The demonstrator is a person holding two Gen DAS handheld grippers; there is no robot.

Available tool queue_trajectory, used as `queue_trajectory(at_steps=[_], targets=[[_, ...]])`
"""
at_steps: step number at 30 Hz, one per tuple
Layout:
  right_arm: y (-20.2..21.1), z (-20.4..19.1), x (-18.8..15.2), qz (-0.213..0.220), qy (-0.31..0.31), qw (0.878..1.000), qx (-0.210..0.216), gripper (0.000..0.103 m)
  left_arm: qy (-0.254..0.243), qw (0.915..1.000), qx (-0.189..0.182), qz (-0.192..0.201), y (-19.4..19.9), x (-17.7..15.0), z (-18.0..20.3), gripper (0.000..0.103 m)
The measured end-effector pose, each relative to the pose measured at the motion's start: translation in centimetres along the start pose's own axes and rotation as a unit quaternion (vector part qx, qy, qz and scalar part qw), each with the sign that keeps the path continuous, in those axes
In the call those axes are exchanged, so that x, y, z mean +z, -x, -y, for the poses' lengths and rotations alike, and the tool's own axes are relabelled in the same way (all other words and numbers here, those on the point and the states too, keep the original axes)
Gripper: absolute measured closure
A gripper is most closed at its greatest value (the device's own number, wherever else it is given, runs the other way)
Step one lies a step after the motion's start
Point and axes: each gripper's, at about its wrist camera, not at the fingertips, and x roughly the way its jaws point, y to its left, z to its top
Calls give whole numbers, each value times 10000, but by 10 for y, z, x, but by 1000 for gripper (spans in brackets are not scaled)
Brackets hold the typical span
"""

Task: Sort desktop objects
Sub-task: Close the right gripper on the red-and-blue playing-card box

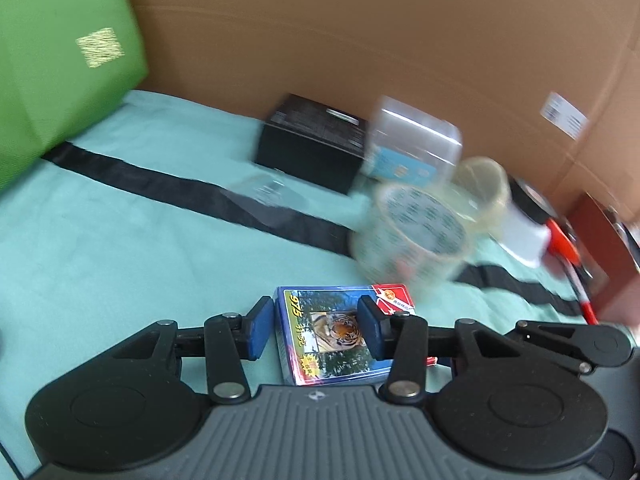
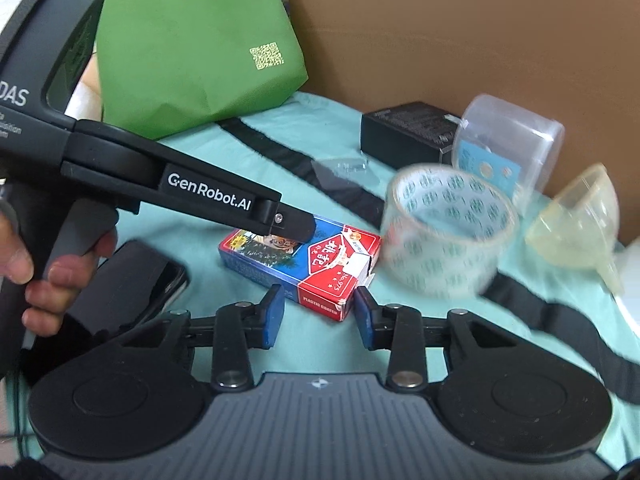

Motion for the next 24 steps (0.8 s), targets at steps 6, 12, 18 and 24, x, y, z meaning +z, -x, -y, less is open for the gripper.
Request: queue_trajectory(at_steps=[6, 12, 18, 24], targets=[[43, 12, -34, -111, -82, 9996, -253, 66, -427, 9975, -522, -222, -5, -15, 44, 55], [75, 39, -59, 38, -631, 9960, -625, 66, -740, 9935, -792, -347, -15, -22, 80, 53], [72, 40, -60, 87, -596, 9956, -714, 65, -728, 9939, -709, -427, -8, -26, 71, 45], [69, 40, -60, 141, -513, 9966, -633, 63, -1005, 9911, -752, -452, -2, -30, 81, 56]])
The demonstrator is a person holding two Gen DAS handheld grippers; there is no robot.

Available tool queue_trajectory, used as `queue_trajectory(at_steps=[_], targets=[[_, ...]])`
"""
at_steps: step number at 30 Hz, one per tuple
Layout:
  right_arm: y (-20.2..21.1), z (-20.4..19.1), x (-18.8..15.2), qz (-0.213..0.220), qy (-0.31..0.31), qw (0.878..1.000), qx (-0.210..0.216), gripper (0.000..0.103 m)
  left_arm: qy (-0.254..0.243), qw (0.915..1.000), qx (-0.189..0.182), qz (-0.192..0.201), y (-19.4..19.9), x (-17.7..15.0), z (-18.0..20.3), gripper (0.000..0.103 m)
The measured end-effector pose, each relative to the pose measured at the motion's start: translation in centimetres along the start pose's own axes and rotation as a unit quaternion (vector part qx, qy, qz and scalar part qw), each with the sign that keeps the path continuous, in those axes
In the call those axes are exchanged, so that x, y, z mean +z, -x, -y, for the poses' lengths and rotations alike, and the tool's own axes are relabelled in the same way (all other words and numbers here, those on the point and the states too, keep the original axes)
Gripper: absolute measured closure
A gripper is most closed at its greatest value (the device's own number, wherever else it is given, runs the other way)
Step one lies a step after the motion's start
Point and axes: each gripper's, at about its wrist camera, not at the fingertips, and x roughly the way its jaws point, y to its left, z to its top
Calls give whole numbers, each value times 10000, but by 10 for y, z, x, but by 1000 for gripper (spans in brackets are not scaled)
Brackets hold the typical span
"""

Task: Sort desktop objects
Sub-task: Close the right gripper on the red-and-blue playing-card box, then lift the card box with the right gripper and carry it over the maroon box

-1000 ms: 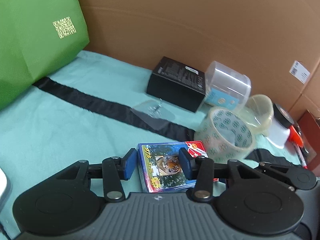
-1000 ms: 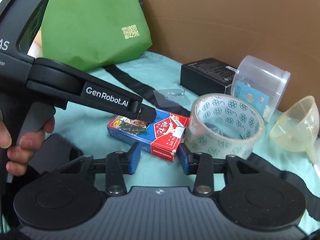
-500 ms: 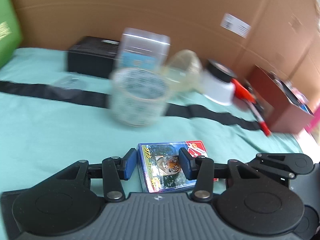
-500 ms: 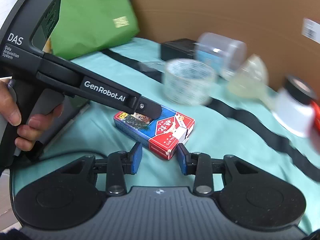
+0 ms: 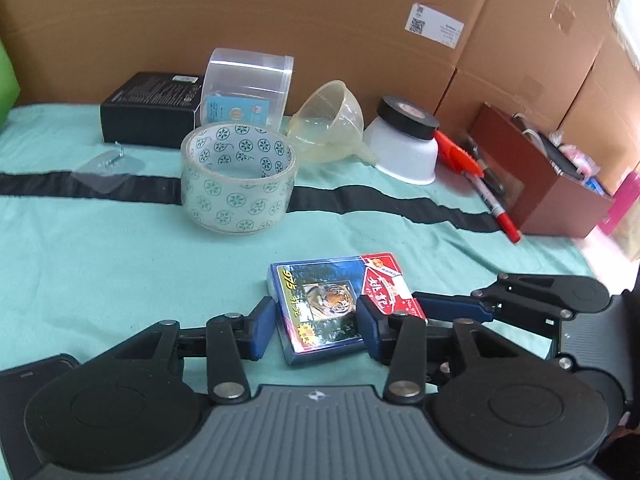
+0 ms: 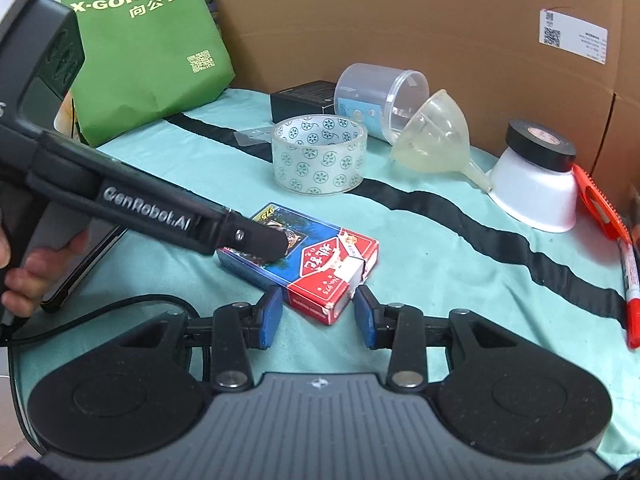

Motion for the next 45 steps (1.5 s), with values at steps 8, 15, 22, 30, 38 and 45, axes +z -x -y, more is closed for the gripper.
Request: queue_trajectory(at_steps=[8, 15, 22, 30, 38, 45], targets=[[1, -3, 0, 4, 157, 9998, -97, 67, 52, 9998, 196, 65, -7, 2, 9, 52], [14, 9, -2, 52, -6, 9998, -182, 69, -117, 9993, 306, 190, -5, 7, 35, 56], [51, 44, -7, 411, -309, 9968, -608, 69, -348, 9983, -24, 473, -6, 29, 84, 56], [113, 89, -1, 1082, -509, 9830, -1392, 69, -688, 9911, -602, 969, -10, 70, 158, 56], [160, 145, -2, 1548, -660, 9627, -2121, 69, -882, 9824, -1100, 1226, -32, 106, 229, 56], [180, 197, -2, 1721, -845, 9473, -2568, 69, -854, 9790, -1441, 1158, -69, 133, 275, 56]])
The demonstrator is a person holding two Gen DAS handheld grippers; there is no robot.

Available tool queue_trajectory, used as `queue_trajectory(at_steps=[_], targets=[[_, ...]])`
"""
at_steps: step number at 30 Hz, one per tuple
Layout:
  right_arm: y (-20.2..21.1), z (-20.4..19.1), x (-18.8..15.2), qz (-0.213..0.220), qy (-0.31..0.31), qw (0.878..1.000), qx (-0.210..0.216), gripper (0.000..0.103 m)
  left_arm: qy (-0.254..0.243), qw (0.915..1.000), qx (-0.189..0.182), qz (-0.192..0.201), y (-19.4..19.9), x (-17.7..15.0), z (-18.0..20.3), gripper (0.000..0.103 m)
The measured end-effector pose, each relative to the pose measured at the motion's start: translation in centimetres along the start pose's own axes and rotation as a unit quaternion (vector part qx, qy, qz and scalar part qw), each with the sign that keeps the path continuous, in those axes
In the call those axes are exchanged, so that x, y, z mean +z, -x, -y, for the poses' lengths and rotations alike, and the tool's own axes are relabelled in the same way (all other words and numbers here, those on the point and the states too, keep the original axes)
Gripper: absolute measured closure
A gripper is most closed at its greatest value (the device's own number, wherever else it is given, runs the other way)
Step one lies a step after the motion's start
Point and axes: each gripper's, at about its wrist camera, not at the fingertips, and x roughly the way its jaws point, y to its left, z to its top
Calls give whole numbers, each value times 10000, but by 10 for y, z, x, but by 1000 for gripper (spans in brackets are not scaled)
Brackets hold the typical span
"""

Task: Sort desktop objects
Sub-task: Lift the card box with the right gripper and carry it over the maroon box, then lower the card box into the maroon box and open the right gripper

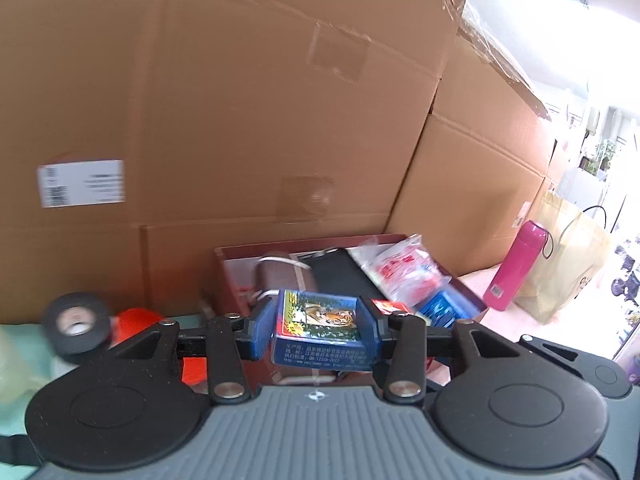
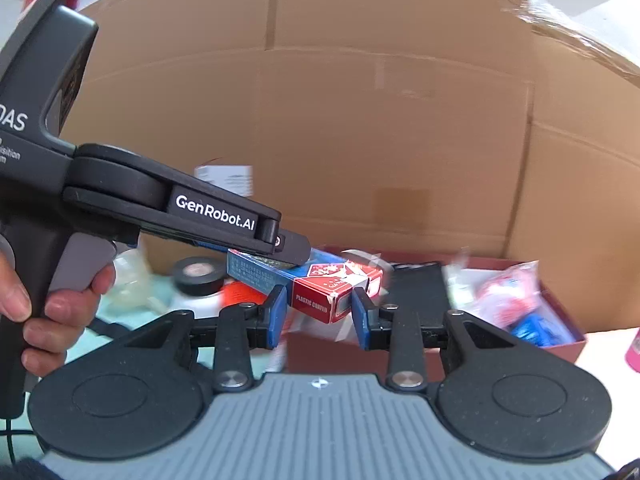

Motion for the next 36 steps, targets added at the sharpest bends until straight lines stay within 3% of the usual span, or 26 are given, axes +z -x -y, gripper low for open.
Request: queue_trajectory(at_steps=[13, 21, 30, 33, 36], targets=[[-45, 62, -11, -225, -287, 9983, -461, 69, 120, 9987, -208, -447, -100, 12, 13, 59], [-60, 60, -14, -269, -7, 9983, -525, 69, -33, 9991, -133, -395, -128, 22, 10, 61], [-75, 59, -13, -400, -183, 9974, -563, 69, -97, 9994, -7, -319, -159, 33, 10, 61], [-84, 60, -12, -461, -204, 9966, -652, 69, -77, 9996, -38, -278, -163, 37, 7, 58], [-97, 69, -14, -518, -428, 9955, -663, 69, 3, 9994, -116, -336, -159, 38, 3, 47]])
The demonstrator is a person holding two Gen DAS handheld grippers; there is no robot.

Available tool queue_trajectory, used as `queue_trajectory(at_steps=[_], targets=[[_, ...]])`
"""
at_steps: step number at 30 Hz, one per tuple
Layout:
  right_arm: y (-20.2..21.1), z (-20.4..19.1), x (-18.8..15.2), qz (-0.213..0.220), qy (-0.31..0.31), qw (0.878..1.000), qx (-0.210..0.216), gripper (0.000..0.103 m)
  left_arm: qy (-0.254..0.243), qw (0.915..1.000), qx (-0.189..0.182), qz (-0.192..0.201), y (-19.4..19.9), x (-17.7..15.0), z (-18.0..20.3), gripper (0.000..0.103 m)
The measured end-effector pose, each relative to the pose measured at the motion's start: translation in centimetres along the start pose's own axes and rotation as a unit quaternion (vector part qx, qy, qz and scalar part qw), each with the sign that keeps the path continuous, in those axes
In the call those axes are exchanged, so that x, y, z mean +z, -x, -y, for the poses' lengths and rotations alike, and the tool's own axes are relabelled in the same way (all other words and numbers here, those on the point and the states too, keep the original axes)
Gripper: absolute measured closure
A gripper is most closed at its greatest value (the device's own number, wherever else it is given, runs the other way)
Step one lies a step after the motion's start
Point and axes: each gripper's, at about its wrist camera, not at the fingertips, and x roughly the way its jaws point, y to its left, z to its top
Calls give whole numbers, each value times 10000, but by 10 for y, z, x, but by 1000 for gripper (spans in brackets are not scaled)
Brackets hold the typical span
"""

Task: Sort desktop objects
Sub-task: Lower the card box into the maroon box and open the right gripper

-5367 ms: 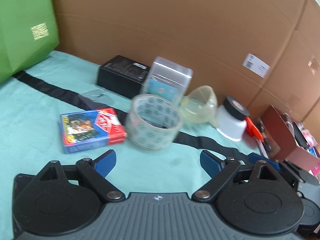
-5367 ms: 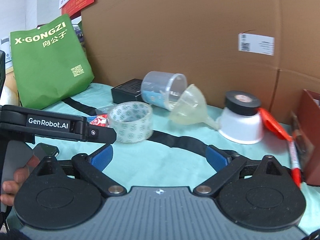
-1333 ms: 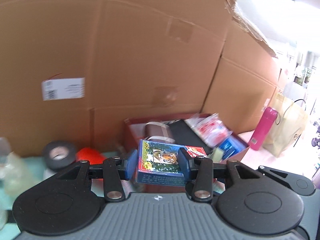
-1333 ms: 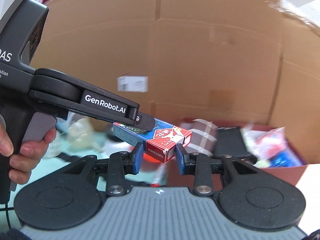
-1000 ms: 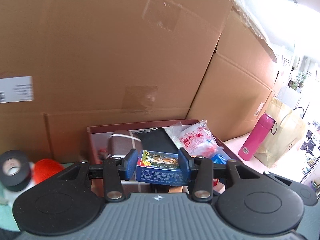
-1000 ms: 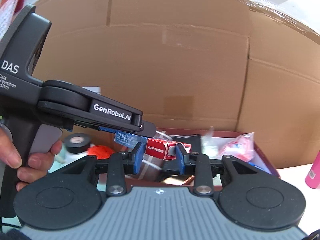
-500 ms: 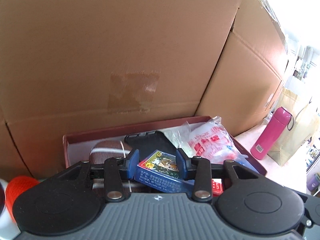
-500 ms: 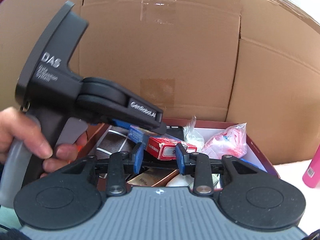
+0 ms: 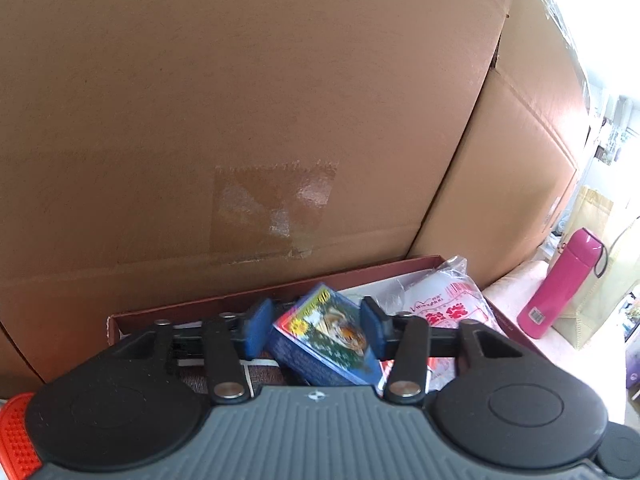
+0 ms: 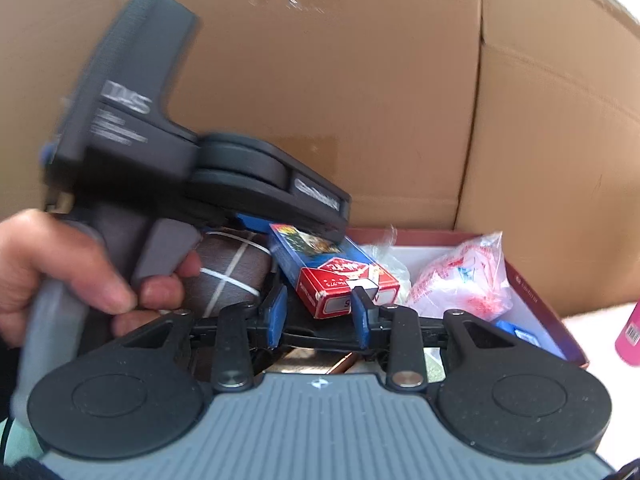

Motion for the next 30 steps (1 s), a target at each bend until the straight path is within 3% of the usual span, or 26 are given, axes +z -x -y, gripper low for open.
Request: queue_trajectory(at_steps=[6, 8, 11, 13, 18, 23, 30], targets=[[4, 1, -4, 49, -169, 9997, 144, 68, 1, 9999, -116, 59, 9, 0, -1, 37], [2, -1, -4, 64, -135, 9998, 106, 67, 6, 9999, -156, 65, 13, 0, 0, 30], [4, 1, -4, 107, -158, 9998, 48, 52, -20, 9997, -188, 152, 19, -1, 3, 13], [6, 2, -4, 119, -205, 9996, 146, 47, -37, 9997, -154, 204, 24, -1, 5, 7], [10, 4, -4, 138, -202, 9997, 84, 37, -18, 9998, -18, 174, 35, -1, 8, 4], [21, 1, -5, 242, -91, 9995, -176, 14, 106, 9998, 13, 153, 47, -3, 7, 2], [35, 3, -6, 325, -188, 9991, -220, 3, 65, 9999, 48, 65, 62, -15, 11, 2]])
